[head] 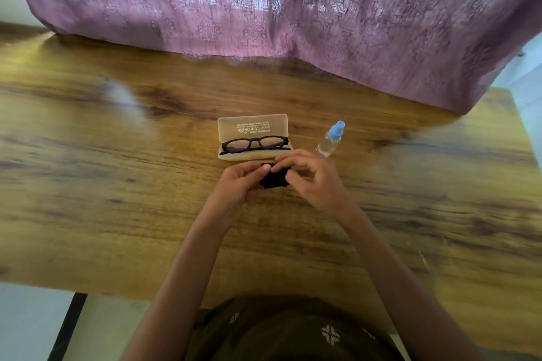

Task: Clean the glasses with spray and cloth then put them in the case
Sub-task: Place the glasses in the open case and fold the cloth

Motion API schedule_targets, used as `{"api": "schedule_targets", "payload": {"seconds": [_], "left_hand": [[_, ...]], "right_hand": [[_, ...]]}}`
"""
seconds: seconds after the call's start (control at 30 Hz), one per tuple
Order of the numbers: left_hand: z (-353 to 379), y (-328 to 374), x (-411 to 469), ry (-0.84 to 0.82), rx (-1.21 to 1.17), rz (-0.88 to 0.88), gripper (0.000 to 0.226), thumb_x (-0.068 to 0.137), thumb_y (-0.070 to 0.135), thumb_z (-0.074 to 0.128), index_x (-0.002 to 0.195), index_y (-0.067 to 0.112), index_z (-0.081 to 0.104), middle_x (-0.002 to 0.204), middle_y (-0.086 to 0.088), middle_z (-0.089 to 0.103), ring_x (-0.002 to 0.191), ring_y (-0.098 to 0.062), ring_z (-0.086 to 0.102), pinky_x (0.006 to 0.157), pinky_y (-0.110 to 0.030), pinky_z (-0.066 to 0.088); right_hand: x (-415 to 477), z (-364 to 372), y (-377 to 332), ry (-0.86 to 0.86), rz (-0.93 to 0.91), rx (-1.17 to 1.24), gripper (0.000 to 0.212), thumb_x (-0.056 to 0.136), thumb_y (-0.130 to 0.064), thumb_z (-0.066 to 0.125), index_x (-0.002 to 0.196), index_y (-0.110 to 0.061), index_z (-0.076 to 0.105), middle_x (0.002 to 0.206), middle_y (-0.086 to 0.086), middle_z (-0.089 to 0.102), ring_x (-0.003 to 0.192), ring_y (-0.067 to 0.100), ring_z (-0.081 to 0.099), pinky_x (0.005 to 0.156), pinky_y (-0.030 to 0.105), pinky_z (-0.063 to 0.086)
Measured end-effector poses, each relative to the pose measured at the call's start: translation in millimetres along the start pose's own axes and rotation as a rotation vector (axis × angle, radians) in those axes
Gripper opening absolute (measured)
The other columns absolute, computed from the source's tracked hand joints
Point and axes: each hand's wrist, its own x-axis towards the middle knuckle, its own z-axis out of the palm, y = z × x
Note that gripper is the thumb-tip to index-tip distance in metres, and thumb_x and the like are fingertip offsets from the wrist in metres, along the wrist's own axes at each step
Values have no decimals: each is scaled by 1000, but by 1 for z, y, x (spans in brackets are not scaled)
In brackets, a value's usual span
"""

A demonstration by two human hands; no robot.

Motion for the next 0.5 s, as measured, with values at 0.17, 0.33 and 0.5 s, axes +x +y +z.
{"api": "schedule_targets", "payload": {"seconds": [0.17, 0.33, 0.5], "left_hand": [[1, 0, -1, 42, 95, 58, 21, 96, 12, 57, 116, 10, 62, 96, -5, 74, 86, -9, 72, 67, -16, 54], [1, -3, 4, 119, 316, 121, 19, 93, 15, 61, 110, 7, 64, 93, -6, 75, 90, -15, 72, 83, -30, 58], [0, -8, 11, 241, 501, 174, 7, 89, 16, 67, 95, 16, 64, 87, -1, 73, 86, -12, 71, 82, -33, 59]], "right_hand": [[0, 0, -2, -5, 307, 269, 27, 84, -25, 77, 110, -19, 71, 102, -5, 74, 96, 7, 70, 84, 24, 56], [0, 4, 3, 32, 394, 340, 17, 85, -13, 76, 102, -10, 74, 95, 3, 76, 91, 16, 73, 83, 29, 59], [2, 14, 2, 107, 441, 348, 12, 85, -9, 75, 97, -9, 75, 92, 7, 76, 89, 19, 73, 82, 31, 60]]}}
